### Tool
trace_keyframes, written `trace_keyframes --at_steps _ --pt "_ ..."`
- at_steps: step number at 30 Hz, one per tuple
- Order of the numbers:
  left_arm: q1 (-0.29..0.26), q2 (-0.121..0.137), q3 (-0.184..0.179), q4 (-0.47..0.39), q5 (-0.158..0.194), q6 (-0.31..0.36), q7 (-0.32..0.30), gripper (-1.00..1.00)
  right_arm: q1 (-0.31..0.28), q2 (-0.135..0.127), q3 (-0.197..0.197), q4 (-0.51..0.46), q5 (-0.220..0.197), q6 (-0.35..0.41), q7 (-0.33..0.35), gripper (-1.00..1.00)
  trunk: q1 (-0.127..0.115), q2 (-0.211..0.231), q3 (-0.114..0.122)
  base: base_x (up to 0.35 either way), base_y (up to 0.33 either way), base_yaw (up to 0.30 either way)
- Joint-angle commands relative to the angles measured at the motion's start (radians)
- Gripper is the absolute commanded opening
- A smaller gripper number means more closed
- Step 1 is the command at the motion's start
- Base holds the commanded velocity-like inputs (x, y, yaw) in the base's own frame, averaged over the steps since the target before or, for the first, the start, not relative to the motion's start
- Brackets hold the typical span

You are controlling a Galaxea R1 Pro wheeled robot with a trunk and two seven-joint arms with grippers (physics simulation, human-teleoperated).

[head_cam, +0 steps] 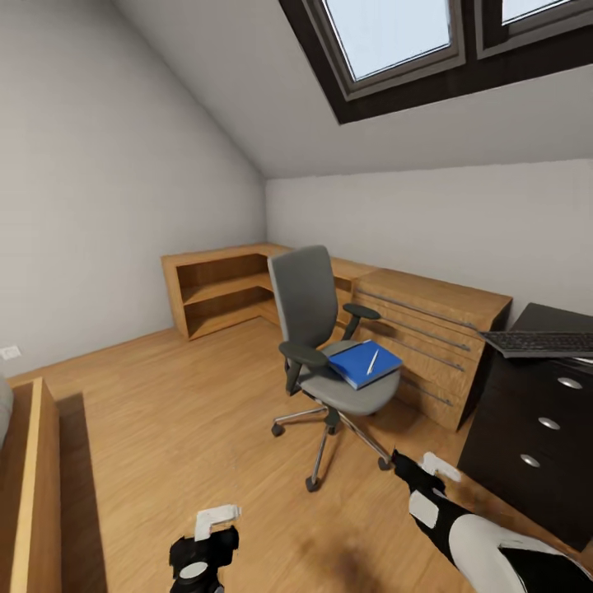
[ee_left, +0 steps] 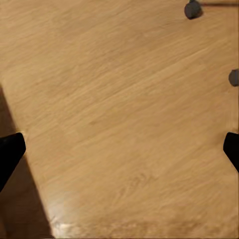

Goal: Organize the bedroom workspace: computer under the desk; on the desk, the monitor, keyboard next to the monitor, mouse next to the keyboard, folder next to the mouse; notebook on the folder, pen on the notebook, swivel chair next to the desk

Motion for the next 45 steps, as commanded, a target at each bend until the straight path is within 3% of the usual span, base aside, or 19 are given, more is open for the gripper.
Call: trace_keyframes --at_steps 1,2,3,5,7,15,18,21,35,37,38,45 --pt "-0.001 0.000 -0.002 0.031 0.007 0.001 0.008 1.00 0.018 0.008 -0.006 0.006 0.038 -0.035 -0.003 1.00 -0.004 0.007 0.002 -0.003 -0.001 0.000" --pt "-0.001 0.000 0.000 0.098 0.007 -0.011 0.008 1.00 0.083 0.029 -0.006 0.017 0.117 -0.123 -0.004 1.00 -0.008 0.014 0.006 -0.001 0.000 0.000" --pt "-0.001 0.001 0.000 0.133 0.007 -0.031 0.008 1.00 0.128 0.041 -0.005 0.021 0.164 -0.174 -0.004 1.00 -0.012 0.021 0.009 0.000 0.000 0.000" --pt "-0.001 0.001 -0.001 0.172 0.007 -0.067 0.009 1.00 0.166 0.051 -0.005 0.023 0.206 -0.215 -0.004 1.00 -0.020 0.035 0.015 0.000 0.000 0.000" --pt "-0.001 0.002 -0.001 0.255 0.006 -0.150 0.009 1.00 0.208 0.059 -0.005 0.026 0.258 -0.257 -0.003 1.00 -0.027 0.049 0.021 0.000 0.000 0.000" --pt "-0.001 -0.004 -0.019 0.543 -0.001 -0.441 0.007 1.00 0.285 0.072 -0.005 0.029 0.314 -0.302 0.001 1.00 -0.058 0.105 0.046 0.000 0.000 0.000" --pt "-0.001 -0.007 -0.045 0.614 -0.013 -0.556 0.007 1.00 0.306 0.078 -0.005 0.029 0.323 -0.323 0.001 1.00 -0.069 0.126 0.056 0.000 0.000 0.000" --pt "-0.001 -0.007 -0.078 0.643 -0.019 -0.614 0.009 1.00 0.315 0.083 -0.006 0.029 0.327 -0.361 0.002 1.00 -0.081 0.147 0.065 0.000 0.000 0.000" --pt "-0.001 -0.003 -0.107 0.667 -0.021 -0.647 0.007 1.00 0.323 0.089 -0.006 0.030 0.328 -0.412 0.002 1.00 -0.135 0.245 0.109 0.000 0.000 0.000" --pt "-0.001 -0.002 -0.107 0.670 -0.021 -0.647 0.007 1.00 0.324 0.096 -0.005 0.031 0.328 -0.413 0.003 1.00 -0.142 0.259 0.115 0.000 0.000 0.000" --pt "-0.001 -0.002 -0.106 0.689 -0.020 -0.647 0.007 1.00 0.324 0.126 -0.005 0.030 0.333 -0.415 0.003 1.00 -0.146 0.266 0.118 0.000 0.000 0.000" --pt "-0.001 -0.003 -0.106 0.696 -0.021 -0.647 0.007 1.00 0.324 0.130 -0.005 0.029 0.334 -0.415 0.003 1.00 -0.173 0.315 0.140 0.000 0.000 0.000"
